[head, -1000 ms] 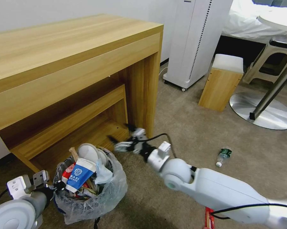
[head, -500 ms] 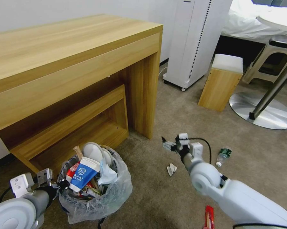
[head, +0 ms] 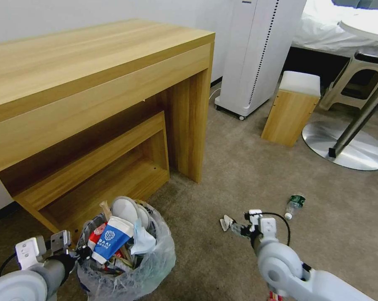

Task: Pick up the trash bin and place the garbage on the floor into it.

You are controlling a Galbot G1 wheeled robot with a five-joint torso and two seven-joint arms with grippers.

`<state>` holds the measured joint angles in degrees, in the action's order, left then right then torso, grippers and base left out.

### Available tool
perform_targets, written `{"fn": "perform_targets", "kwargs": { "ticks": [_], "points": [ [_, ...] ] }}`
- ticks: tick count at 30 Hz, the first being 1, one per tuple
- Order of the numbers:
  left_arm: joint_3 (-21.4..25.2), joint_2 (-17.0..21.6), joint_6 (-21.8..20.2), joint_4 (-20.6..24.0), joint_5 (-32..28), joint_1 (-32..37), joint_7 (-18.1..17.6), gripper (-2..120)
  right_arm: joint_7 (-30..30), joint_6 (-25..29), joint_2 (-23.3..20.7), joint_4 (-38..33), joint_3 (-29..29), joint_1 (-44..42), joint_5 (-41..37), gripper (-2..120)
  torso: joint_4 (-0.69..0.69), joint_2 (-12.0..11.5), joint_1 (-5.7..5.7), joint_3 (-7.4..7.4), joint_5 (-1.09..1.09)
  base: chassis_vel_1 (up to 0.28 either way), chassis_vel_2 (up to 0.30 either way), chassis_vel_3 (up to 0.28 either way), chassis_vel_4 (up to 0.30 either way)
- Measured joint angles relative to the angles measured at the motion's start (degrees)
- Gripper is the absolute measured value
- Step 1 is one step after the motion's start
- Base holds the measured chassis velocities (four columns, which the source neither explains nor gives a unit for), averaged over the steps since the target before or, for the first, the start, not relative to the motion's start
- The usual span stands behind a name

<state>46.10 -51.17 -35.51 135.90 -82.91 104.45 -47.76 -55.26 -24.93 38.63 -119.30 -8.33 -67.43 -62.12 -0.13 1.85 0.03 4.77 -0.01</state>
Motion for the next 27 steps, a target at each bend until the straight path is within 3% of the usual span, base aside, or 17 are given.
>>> {"fn": "perform_targets", "kwargs": {
  "ticks": [9, 11, 14, 17, 21, 27],
  "points": [
    [0.0, -0.5, 0.2, -0.2, 1.2, 1.0, 0.5, 0, -3.2, 0.0, -4.4, -1.3, 2.1, -5.7, -3.2, 100, 0.01, 0.0, 0.0, 0.0, 0.04, 0.0, 0.0, 0.0, 0.0],
    [0.2, -0.7, 0.3, -0.7, 2.2, 1.7, 1.0, 0, -7.6, 0.2, -3.9, -3.0, 3.0, -7.5, -8.8, 100, 0.01, 0.0, 0.0, 0.0, 0.02, 0.0, 0.0, 0.0, 0.0],
    [0.4, -0.8, 0.4, -1.1, 2.6, 2.0, 1.5, 0, -8.5, -0.2, -3.1, -3.6, 5.5, -9.7, -10.7, 100, 0.01, 0.0, 0.0, 0.0, 0.02, 0.0, 0.0, 0.0, 0.0],
    [0.4, -0.8, 0.5, -1.5, 3.0, 2.2, 1.9, 0, -7.6, -0.7, -3.1, -3.3, 7.6, -11.5, -10.6, 100, 0.01, 0.0, 0.0, 0.0, 0.01, 0.0, 0.0, 0.0, 0.0],
    [0.2, -1.0, 0.7, -2.2, 3.4, 1.9, 2.0, 0, -3.6, -1.2, -3.6, 0.1, 9.0, -15.1, -4.4, 100, 0.01, 0.0, 0.0, 0.0, 0.01, 0.0, 0.0, 0.0, 0.0],
    [0.3, -0.5, 1.0, -2.3, 3.5, 2.0, 1.9, 0, 4.7, 2.0, -7.6, 0.6, 10.9, -24.0, 1.5, 100, 0.0, 0.0, 0.0, 0.0, 0.02, 0.0, 0.0, 0.0, 0.0]
  ]
}}
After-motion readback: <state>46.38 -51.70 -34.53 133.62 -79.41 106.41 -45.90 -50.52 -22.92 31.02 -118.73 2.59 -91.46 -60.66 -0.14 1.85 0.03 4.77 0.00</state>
